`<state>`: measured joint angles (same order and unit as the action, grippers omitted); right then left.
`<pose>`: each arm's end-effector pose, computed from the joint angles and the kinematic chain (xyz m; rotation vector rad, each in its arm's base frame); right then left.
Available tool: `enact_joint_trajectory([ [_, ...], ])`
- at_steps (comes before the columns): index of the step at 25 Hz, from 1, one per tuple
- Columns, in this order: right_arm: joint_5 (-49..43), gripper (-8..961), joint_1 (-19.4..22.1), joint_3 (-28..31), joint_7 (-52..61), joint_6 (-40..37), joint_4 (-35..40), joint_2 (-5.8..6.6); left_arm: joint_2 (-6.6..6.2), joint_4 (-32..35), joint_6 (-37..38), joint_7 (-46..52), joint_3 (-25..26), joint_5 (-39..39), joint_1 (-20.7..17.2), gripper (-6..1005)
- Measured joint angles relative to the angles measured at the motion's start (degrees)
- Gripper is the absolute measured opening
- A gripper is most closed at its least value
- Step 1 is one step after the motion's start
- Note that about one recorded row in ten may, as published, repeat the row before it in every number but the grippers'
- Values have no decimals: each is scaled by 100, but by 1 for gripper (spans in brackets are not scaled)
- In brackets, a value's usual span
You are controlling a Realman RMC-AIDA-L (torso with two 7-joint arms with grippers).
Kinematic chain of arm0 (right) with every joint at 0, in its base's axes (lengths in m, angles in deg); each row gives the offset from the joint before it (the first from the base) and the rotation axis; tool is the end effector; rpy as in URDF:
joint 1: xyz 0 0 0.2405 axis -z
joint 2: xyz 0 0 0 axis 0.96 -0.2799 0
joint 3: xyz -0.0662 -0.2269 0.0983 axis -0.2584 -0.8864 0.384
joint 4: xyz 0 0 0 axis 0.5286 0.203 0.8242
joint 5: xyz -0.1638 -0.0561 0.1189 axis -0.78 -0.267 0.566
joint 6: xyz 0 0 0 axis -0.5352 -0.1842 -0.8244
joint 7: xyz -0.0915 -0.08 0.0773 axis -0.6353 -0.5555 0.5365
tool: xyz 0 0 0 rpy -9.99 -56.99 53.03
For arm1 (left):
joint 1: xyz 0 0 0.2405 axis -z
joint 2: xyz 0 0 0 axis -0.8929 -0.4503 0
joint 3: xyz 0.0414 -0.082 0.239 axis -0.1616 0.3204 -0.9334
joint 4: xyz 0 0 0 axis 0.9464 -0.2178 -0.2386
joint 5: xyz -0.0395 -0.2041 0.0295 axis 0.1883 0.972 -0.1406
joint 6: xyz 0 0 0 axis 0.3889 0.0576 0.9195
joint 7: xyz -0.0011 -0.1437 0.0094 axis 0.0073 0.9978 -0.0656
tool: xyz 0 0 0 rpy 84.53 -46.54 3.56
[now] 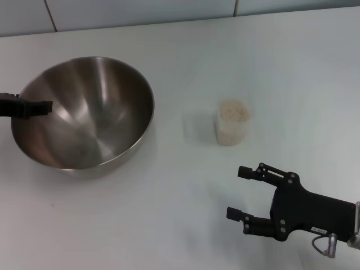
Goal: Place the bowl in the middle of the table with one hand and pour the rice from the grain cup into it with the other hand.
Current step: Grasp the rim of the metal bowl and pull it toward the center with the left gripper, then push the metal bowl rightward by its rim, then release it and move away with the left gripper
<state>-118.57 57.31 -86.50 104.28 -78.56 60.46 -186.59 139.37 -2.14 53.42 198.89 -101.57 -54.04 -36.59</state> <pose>0.3186 0.1999 -0.0508 -2.5468 0.3578 0.9466 -0.2742 0.3828 0.0416 -2.2729 -1.0551 -0.0411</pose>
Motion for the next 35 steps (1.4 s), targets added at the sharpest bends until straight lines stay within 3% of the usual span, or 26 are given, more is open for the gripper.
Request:
enact_joint_trajectory([
  [2, 0, 813, 0, 0, 0, 6, 0, 0, -6, 0, 37, -27, 21, -7, 22, 738],
  [7, 0, 813, 0, 0, 0, 16, -9, 0, -9, 46, 62, -49, 31, -8, 18, 500],
  [15, -2, 812, 0, -9, 0, 28, -9, 0, -30, 3, 142, -51, 39, 17, 114, 291],
  [20, -7, 812, -6, -9, 0, 39, -10, 0, -50, -68, 336, -65, 232, 2, 264, 72],
  [23, -13, 812, -8, -9, 0, 45, -16, 0, -87, -186, 413, -70, 316, -1, 363, 60],
  [28, -19, 812, -26, -25, 0, 46, -18, 0, -263, -735, 763, -382, 752, 224, 757, 45],
  [32, -19, 812, -72, -99, 64, 46, -17, 0, -456, -1539, 1133, -854, 1356, 421, 1393, 38],
  [35, -19, 812, -106, -141, 135, 51, -11, 0, -471, -1782, 1108, -916, 1364, 419, 1624, 39],
])
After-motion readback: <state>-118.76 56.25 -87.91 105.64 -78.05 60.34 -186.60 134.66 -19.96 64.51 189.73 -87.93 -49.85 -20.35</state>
